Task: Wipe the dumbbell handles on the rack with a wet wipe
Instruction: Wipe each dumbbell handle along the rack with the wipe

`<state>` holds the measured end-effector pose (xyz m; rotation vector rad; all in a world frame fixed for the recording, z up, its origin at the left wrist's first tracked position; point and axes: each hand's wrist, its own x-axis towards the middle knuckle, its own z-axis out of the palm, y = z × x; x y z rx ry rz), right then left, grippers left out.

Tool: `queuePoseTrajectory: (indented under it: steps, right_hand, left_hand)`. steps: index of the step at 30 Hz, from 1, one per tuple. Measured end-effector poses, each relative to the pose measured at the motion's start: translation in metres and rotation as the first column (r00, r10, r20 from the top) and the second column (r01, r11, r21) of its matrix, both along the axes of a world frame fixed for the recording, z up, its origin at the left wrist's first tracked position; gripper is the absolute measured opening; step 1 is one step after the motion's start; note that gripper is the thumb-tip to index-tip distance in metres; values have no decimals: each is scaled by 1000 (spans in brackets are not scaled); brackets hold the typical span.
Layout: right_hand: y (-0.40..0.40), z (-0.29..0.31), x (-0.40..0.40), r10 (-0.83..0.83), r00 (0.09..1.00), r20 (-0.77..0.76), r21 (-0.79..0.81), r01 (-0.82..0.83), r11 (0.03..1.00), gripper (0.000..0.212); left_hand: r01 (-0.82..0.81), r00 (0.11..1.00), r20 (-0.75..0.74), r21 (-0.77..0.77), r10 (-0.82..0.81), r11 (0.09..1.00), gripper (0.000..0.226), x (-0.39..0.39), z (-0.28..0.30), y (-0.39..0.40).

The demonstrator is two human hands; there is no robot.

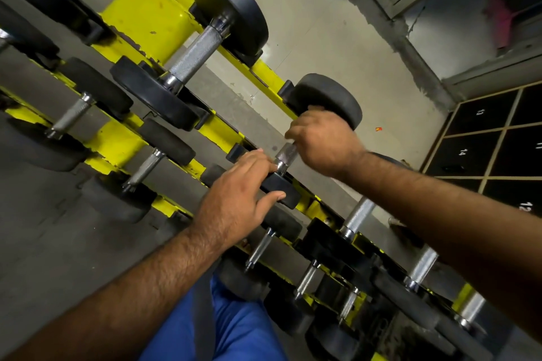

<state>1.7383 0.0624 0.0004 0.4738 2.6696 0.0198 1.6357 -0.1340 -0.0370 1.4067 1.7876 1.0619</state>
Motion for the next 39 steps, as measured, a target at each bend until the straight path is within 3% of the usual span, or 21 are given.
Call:
queuePoseTrajectory:
  steps: [4,8,12,16,20,24,28,31,33,37,39]
  right_hand:
    - [-28,-9,2,130,990,55,-98,-125,987,29]
    - [-13,-5,1,-107,994,-39,53,109,993,39]
    - [-33,-8,10,44,999,-29,-59,-45,997,25]
    - [-16,0,7,-152,987,-44,64,155,986,30]
    - [-24,-4,2,-2,1000,15,-19,2,1000,45]
    - [-11,-4,3,-101,994,-50,31,103,994,31]
    - [-26,0,7,100,994,-39,-157,-105,982,28]
    - [-3,4,8,-23,993,-115,-42,18,999,39]
    - [-8,0,6,-53,996,-65,-4,53,999,34]
    - [-23,2,7,160,985,-59,-278,-171,945,29]
    - [-5,4,7,107,991,-82,-186,-121,975,27]
  left_hand:
    - [5,1000,-9,9,-5,1000,39,1,-1,0]
    - [11,1000,-3,3,-11,1000,41,0,0,0]
    - [15,1000,-12,8,-15,1000,41,0,2,1]
    - [22,1000,-19,3,-22,1000,39,-1,1,1]
    - [28,999,-36,5,-27,1000,38,-1,2,1]
    - [26,999,-24,7,-26,1000,40,-2,0,1]
    - [25,1000,-15,2,-25,1000,42,-4,0,1]
    - [22,1000,2,-15,-22,1000,40,-5,0,1]
    - [26,1000,4,-24,-26,999,40,-6,0,1]
    - [25,1000,0,-14,-25,1000,42,-4,2,0]
    - [10,1000,1,-20,-10,1000,42,-5,1,-1]
